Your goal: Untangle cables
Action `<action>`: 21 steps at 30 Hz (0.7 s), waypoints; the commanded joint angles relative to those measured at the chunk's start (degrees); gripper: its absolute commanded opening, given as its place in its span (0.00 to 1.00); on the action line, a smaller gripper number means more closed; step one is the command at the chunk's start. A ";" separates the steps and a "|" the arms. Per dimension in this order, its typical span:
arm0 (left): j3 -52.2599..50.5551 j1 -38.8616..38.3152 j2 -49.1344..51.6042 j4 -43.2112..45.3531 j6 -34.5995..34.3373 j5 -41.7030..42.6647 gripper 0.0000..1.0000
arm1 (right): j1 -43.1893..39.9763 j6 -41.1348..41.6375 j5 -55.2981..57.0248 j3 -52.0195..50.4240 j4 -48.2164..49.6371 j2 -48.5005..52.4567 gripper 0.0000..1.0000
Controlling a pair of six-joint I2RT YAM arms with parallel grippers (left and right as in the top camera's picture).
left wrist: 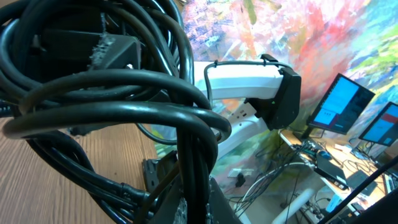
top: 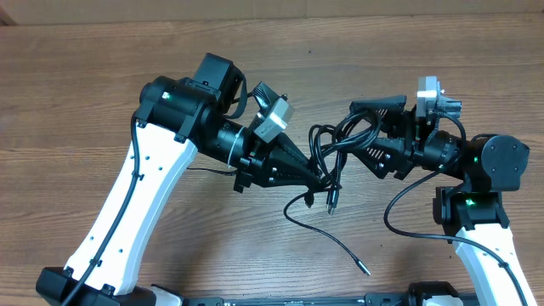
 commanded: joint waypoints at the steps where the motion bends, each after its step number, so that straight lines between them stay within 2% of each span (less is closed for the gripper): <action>1: 1.55 -0.50 -1.62 0.46 1.57 2.84 0.04 | 0.35 0.44 0.55 1.11 1.22 -0.24 0.72; 6: 1.55 -0.50 -1.62 0.46 1.57 2.86 0.04 | 0.37 0.46 0.50 1.11 3.15 -0.24 0.62; 14: 1.55 -0.50 -1.60 0.48 1.57 2.84 0.04 | 0.37 0.48 -0.42 1.11 4.07 -0.24 0.27; 19: 1.55 -0.50 -1.57 0.68 1.60 2.84 0.04 | 0.37 1.57 -1.25 1.11 4.07 -0.24 0.24; 21: 1.55 -0.50 -1.57 0.68 1.60 2.84 0.04 | 0.39 2.01 -1.29 1.11 4.07 -0.24 0.30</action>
